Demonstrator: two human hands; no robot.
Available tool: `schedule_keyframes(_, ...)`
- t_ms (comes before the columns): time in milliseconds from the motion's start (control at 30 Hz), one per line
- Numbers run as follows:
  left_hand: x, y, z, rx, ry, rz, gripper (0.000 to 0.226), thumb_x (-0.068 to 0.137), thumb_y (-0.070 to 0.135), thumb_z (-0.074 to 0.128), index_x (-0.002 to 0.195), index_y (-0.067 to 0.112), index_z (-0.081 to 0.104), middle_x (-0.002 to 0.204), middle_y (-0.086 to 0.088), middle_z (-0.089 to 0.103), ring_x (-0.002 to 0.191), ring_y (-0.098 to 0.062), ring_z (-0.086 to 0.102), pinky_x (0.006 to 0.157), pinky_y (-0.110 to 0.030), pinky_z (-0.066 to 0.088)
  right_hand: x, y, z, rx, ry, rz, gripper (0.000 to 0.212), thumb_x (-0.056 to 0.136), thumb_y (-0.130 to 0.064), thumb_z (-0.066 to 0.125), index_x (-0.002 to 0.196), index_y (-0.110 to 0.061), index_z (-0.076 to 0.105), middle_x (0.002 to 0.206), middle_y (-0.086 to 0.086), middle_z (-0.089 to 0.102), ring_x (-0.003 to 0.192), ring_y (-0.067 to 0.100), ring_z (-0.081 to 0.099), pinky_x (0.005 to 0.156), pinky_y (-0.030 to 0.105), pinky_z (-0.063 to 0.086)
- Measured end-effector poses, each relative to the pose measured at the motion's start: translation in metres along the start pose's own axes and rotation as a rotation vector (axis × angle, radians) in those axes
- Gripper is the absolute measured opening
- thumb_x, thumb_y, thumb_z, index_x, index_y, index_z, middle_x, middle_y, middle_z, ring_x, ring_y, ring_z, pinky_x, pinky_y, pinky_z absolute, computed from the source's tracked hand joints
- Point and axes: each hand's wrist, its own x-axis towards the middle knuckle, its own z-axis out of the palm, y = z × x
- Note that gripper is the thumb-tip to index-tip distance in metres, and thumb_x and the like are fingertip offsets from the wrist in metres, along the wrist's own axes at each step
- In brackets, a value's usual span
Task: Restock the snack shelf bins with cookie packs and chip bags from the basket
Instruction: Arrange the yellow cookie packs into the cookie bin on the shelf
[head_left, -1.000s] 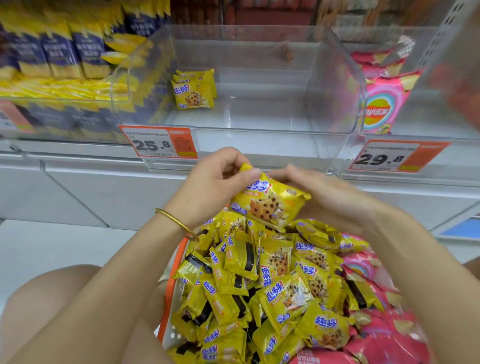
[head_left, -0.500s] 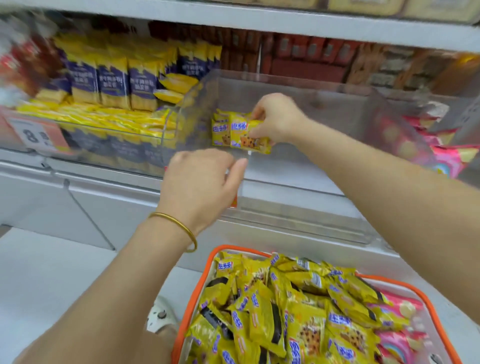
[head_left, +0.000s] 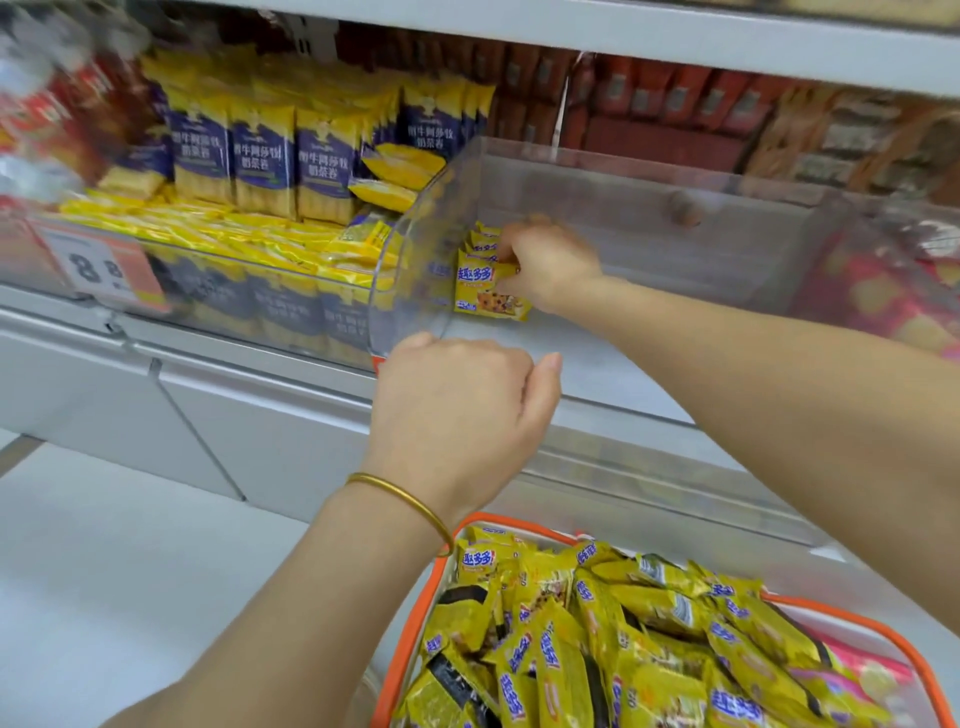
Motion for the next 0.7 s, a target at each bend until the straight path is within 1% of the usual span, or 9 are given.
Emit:
schedule_keyframes(133, -0.001, -0.001, -0.001, -0.030, -0.041, -0.014, 0.039, 0.090, 0.036, 0.032, 0.054, 0.021, 0.037, 0.048, 0.001, 0.045, 0.049, -0.027, 0.050, 0.058, -0.027, 0.022, -0.008, 0.000, -0.015, 0.013, -0.009, 0.012, 0.053, 0.078, -0.033, 0.073, 0.122, -0.013, 0.050, 0.126, 0.013, 0.047, 0.117, 0.032, 0.045, 0.087, 0.035, 0.042)
schedule_keyframes(233, 0.001, -0.001, -0.008, -0.139, -0.032, 0.007, 0.038, 0.090, 0.038, 0.034, 0.071, 0.017, 0.059, 0.073, 0.000, 0.062, 0.073, -0.028, 0.058, 0.062, -0.032, 0.035, -0.023, 0.001, -0.047, 0.149, 0.027, 0.017, 0.039, 0.079, -0.029, 0.071, 0.110, -0.013, 0.056, 0.114, 0.007, 0.054, 0.107, 0.027, 0.052, 0.082, 0.032, 0.042)
schedule_keyframes(300, 0.000, 0.003, -0.016, -0.169, 0.041, 0.055, 0.033, 0.091, 0.033, 0.041, 0.089, 0.013, 0.067, 0.089, -0.004, 0.066, 0.084, -0.031, 0.059, 0.071, -0.042, 0.044, -0.057, 0.003, -0.081, 0.279, 0.135, 0.005, 0.026, 0.079, -0.026, 0.071, 0.101, -0.016, 0.059, 0.094, -0.002, 0.056, 0.091, 0.016, 0.056, 0.073, 0.025, 0.041)
schedule_keyframes(367, -0.006, 0.013, -0.024, -0.197, 0.093, 0.102, 0.027, 0.091, 0.027, 0.046, 0.091, 0.009, 0.067, 0.091, -0.007, 0.064, 0.083, -0.032, 0.057, 0.070, -0.046, 0.043, -0.119, 0.001, -0.114, 0.384, 0.177, -0.029, 0.016, 0.079, -0.021, 0.070, 0.091, -0.020, 0.059, 0.076, -0.010, 0.051, 0.069, 0.003, 0.051, 0.057, 0.011, 0.037)
schedule_keyframes(400, -0.010, 0.021, -0.027, -0.225, 0.101, 0.119, 0.025, 0.092, 0.024, 0.047, 0.090, 0.008, 0.066, 0.087, -0.008, 0.064, 0.080, -0.032, 0.056, 0.069, -0.046, 0.043, -0.152, 0.001, -0.125, 0.443, 0.148, -0.053, 0.014, 0.079, -0.018, 0.070, 0.087, -0.021, 0.059, 0.070, -0.012, 0.051, 0.061, 0.002, 0.052, 0.053, 0.010, 0.039)
schedule_keyframes(533, -0.032, 0.051, -0.024, -0.253, -0.058, 0.131, 0.025, 0.090, 0.025, 0.045, 0.082, 0.011, 0.064, 0.074, -0.004, 0.059, 0.072, -0.028, 0.055, 0.062, -0.043, 0.044, -0.248, 0.014, -0.097, 0.660, -0.218, -0.028, 0.006, 0.079, -0.013, 0.069, 0.078, -0.017, 0.065, 0.056, -0.007, 0.060, 0.047, 0.006, 0.059, 0.043, 0.013, 0.042)
schedule_keyframes(567, -0.037, 0.057, -0.020, -0.238, -0.133, 0.133, 0.027, 0.088, 0.028, 0.043, 0.080, 0.012, 0.064, 0.073, -0.003, 0.059, 0.072, -0.028, 0.055, 0.060, -0.042, 0.045, -0.259, 0.018, -0.077, 0.670, -0.327, 0.034, 0.004, 0.081, -0.012, 0.069, 0.081, -0.015, 0.067, 0.059, -0.004, 0.062, 0.050, 0.009, 0.060, 0.045, 0.020, 0.047)
schedule_keyframes(633, -0.045, 0.068, -0.012, -0.237, -0.295, 0.130, 0.033, 0.086, 0.033, 0.037, 0.080, 0.015, 0.064, 0.075, -0.002, 0.061, 0.075, -0.028, 0.057, 0.059, -0.040, 0.048, -0.275, 0.030, -0.032, 0.548, -0.528, 0.145, 0.010, 0.082, -0.018, 0.070, 0.091, -0.014, 0.068, 0.076, 0.002, 0.065, 0.066, 0.013, 0.061, 0.062, 0.031, 0.051)
schedule_keyframes(700, -0.052, 0.078, -0.004, -0.253, -0.424, 0.118, 0.037, 0.083, 0.036, 0.033, 0.082, 0.017, 0.064, 0.080, 0.000, 0.063, 0.081, -0.026, 0.058, 0.063, -0.039, 0.049, -0.288, 0.038, 0.009, 0.325, -0.673, 0.162, 0.026, 0.079, -0.031, 0.073, 0.100, -0.017, 0.065, 0.094, 0.001, 0.062, 0.088, 0.017, 0.058, 0.074, 0.031, 0.046)
